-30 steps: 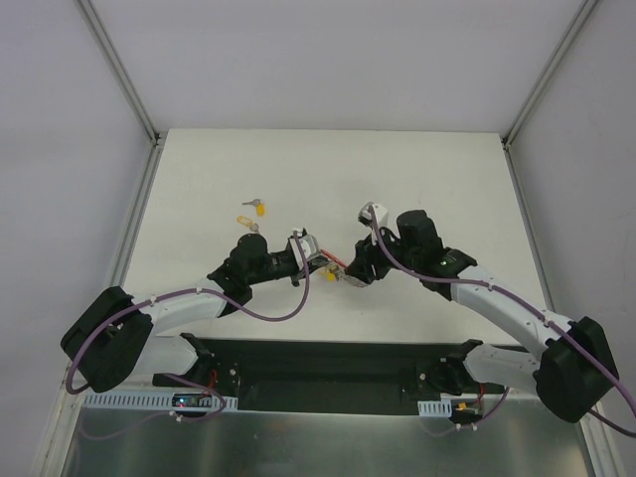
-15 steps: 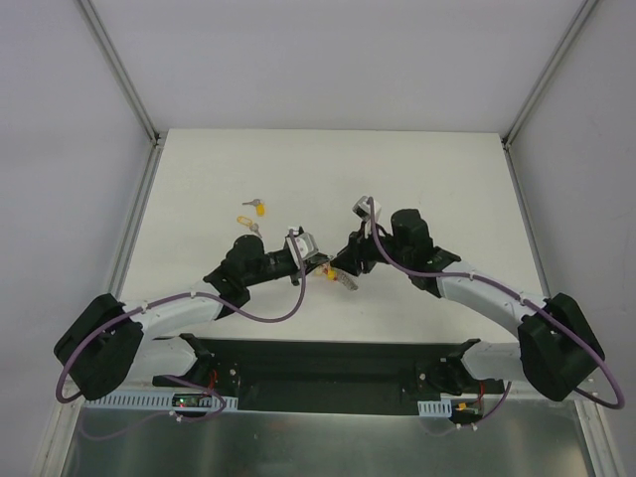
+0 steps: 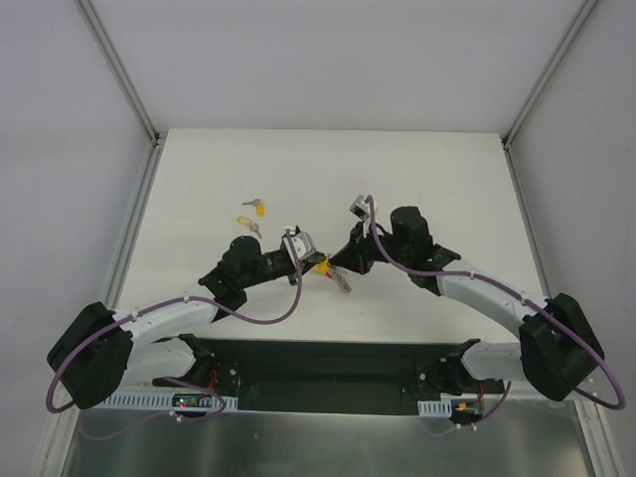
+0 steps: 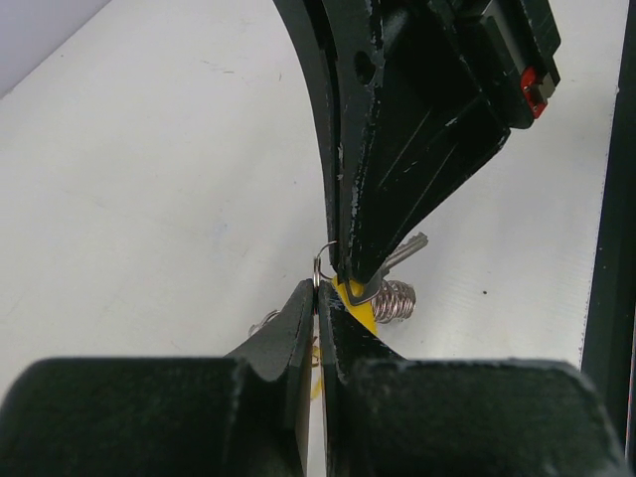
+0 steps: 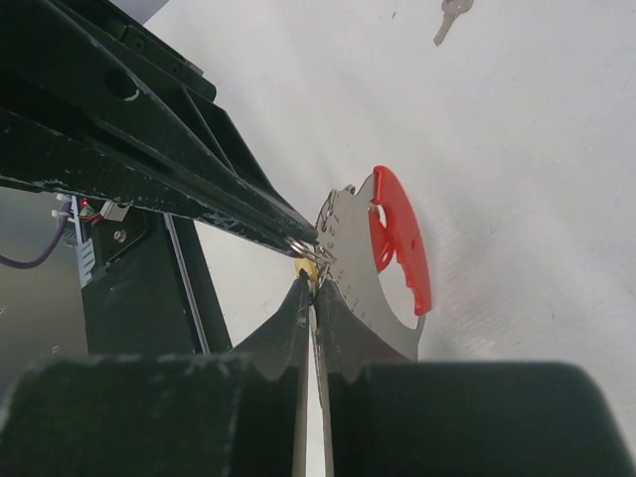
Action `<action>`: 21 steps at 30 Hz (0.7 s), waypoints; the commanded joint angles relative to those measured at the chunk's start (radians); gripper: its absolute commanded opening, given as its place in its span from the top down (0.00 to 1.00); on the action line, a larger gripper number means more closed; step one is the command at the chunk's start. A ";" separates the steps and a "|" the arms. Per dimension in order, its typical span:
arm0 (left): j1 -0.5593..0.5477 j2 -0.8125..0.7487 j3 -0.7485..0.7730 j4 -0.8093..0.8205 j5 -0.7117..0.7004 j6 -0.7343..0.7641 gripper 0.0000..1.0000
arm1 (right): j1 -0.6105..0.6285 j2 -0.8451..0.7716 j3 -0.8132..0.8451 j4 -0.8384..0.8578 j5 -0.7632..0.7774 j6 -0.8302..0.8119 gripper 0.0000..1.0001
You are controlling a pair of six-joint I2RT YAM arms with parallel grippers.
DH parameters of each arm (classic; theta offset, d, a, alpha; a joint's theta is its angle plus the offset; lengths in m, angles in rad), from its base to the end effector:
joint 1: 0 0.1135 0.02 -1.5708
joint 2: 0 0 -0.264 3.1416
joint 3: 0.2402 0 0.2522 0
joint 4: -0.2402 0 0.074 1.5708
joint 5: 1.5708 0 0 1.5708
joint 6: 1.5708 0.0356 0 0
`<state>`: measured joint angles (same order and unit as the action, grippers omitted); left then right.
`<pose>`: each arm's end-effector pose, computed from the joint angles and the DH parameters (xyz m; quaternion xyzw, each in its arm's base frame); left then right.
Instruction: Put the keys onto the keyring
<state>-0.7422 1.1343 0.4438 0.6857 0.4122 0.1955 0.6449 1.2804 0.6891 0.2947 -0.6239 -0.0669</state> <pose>0.1688 -0.1741 0.2425 0.4423 0.5537 -0.3261 0.6257 0.2110 0.1847 0.2496 -0.4377 0.6535 0.3978 0.4724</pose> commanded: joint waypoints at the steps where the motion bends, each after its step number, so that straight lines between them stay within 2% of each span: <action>1: -0.009 -0.064 0.009 0.044 -0.013 0.016 1.00 | -0.016 -0.049 0.072 -0.150 0.078 -0.097 0.99; 11: -0.009 -0.094 -0.019 0.066 -0.021 0.013 1.00 | -0.022 -0.016 0.148 -0.337 0.153 -0.146 0.99; 19: -0.011 -0.079 -0.060 0.066 -0.024 -0.021 1.00 | 0.012 -0.016 0.291 -0.609 0.204 -0.318 0.99; 21: -0.009 -0.076 -0.066 0.066 -0.007 -0.028 0.93 | 0.035 -0.007 0.320 -0.637 0.214 -0.356 0.99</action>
<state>-0.7540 1.0840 0.4011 0.7231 0.4076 0.1921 0.6735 1.2636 0.9268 -0.1635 -0.5491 -0.2829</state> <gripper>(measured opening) 0.009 0.046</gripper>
